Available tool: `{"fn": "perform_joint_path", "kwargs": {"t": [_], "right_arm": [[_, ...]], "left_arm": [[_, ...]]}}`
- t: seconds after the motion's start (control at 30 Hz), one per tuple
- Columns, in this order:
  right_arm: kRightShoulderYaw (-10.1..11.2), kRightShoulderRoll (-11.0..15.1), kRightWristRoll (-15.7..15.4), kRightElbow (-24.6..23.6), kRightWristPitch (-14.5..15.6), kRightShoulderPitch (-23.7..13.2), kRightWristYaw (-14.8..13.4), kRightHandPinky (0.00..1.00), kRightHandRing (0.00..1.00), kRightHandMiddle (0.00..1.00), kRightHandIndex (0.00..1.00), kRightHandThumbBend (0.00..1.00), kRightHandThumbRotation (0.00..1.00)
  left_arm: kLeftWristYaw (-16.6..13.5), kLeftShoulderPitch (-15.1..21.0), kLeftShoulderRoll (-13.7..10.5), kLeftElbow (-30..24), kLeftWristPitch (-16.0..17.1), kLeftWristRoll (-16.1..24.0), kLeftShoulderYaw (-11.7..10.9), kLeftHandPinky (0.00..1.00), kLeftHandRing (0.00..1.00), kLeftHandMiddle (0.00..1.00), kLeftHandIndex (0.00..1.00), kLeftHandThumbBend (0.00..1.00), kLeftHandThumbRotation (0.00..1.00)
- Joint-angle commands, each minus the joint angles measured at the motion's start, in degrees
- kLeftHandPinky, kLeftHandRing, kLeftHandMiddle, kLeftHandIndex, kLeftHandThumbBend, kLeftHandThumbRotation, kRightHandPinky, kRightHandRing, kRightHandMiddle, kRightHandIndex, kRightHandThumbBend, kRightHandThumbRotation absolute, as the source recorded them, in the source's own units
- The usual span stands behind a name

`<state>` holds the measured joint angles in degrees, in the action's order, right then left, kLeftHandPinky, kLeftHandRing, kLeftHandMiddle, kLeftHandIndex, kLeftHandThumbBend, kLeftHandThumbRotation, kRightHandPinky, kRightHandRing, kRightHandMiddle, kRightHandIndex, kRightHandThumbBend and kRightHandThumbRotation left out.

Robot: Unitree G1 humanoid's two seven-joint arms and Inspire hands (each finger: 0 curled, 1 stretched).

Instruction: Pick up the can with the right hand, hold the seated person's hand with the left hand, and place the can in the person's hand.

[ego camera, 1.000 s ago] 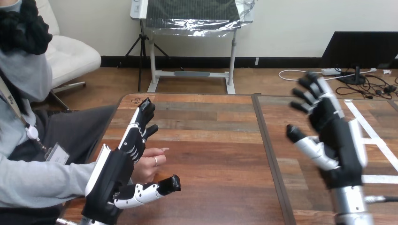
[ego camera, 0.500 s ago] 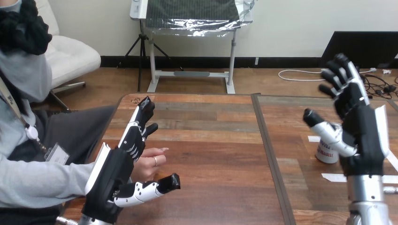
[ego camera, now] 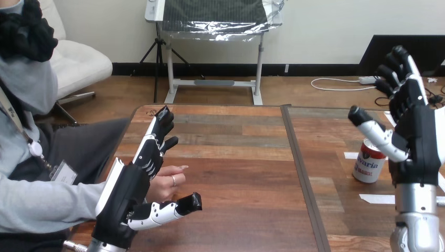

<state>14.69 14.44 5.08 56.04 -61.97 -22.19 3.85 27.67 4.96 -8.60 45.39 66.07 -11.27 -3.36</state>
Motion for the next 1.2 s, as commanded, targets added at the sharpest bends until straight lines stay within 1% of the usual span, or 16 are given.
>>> {"fn": "perform_joint_path", "kwargs": {"t": [0.0,0.1,0.2,0.3,0.4,0.5,0.6,0.7,0.8,0.9,1.0,1.1,1.17], "right_arm": [[0.77,2.13,-0.38,1.71,0.44,-5.02,-0.71,0.9,0.92,0.94,0.94,1.0,0.48],[0.89,2.7,-1.4,2.58,0.83,-5.6,-2.53,0.9,0.92,0.93,0.94,1.0,0.48],[1.08,2.87,-0.77,3.25,2.12,-6.02,-2.52,0.91,0.92,0.93,0.94,1.0,0.48],[1.2,3.36,-0.09,4.47,2.3,-6.62,-1.69,0.92,0.93,0.93,0.94,1.0,0.47],[1.16,3.92,-0.47,5.46,3.0,-7.07,-2.21,0.93,0.93,0.93,0.95,1.0,0.47],[1.37,4.31,-0.51,6.81,3.36,-7.63,-2.26,0.93,0.93,0.94,0.95,1.0,0.47],[1.13,5.01,-1.7,8.14,4.05,-8.09,-3.34,0.94,0.93,0.94,0.95,1.0,0.48],[1.04,5.35,-2.3,9.17,5.64,-8.47,-4.44,0.94,0.93,0.93,0.95,1.0,0.48],[0.77,5.82,-3.17,10.36,6.05,-8.78,-5.28,0.93,0.93,0.93,0.95,1.0,0.48],[0.31,6.31,-4.58,11.37,7.76,-9.22,-7.29,0.92,0.92,0.92,0.95,1.0,0.48],[-0.47,6.85,-6.43,12.18,9.56,-9.41,-9.45,0.91,0.92,0.91,0.95,1.0,0.49],[-0.56,6.97,-6.93,13.09,10.62,-9.7,-9.88,0.9,0.92,0.91,0.95,1.0,0.49],[-1.06,7.37,-7.84,13.78,12.32,-9.95,-10.78,0.9,0.92,0.91,0.95,1.0,0.49]], "left_arm": [[0.27,3.76,-0.66,-0.56,0.22,-1.17,-0.44,0.93,0.99,1.0,1.0,1.0,0.46],[0.23,3.74,-0.65,-0.52,0.33,-1.15,-0.5,0.93,0.99,1.0,1.0,1.0,0.46],[0.19,3.72,-0.85,-0.61,0.33,-0.92,-0.49,0.93,0.99,1.0,1.0,1.0,0.46],[0.8,3.66,-0.78,-0.8,-0.03,-1.79,-0.35,0.94,1.0,1.0,1.0,1.0,0.45],[0.83,3.79,-0.8,-0.43,0.57,-1.81,-0.48,0.94,1.0,1.0,1.0,1.0,0.45],[0.81,3.61,-0.93,-0.85,0.26,-1.66,-0.45,0.93,1.0,1.0,1.0,1.0,0.45],[0.94,3.54,-0.87,-0.91,0.09,-2.08,-0.5,0.93,0.99,1.0,0.99,1.0,0.45],[0.61,3.79,-0.97,-0.41,1.11,-1.56,-0.72,0.92,0.98,1.0,0.99,1.0,0.46],[0.53,3.56,-1.03,-0.8,0.54,-1.57,-0.71,0.92,0.98,1.0,0.99,1.0,0.46],[1.11,3.62,-1.06,-0.71,0.61,-2.27,-0.62,0.92,0.98,1.0,0.99,1.0,0.46],[1.41,3.42,-1.13,-1.09,-0.06,-2.74,-0.56,0.92,0.98,1.0,0.99,1.0,0.47],[1.74,3.39,-1.18,-1.26,-0.05,-3.07,-0.54,0.92,0.98,1.0,0.99,1.0,0.48],[1.56,3.39,-1.23,-1.12,0.2,-2.86,-0.7,0.92,0.98,1.0,0.99,1.0,0.49]]}}
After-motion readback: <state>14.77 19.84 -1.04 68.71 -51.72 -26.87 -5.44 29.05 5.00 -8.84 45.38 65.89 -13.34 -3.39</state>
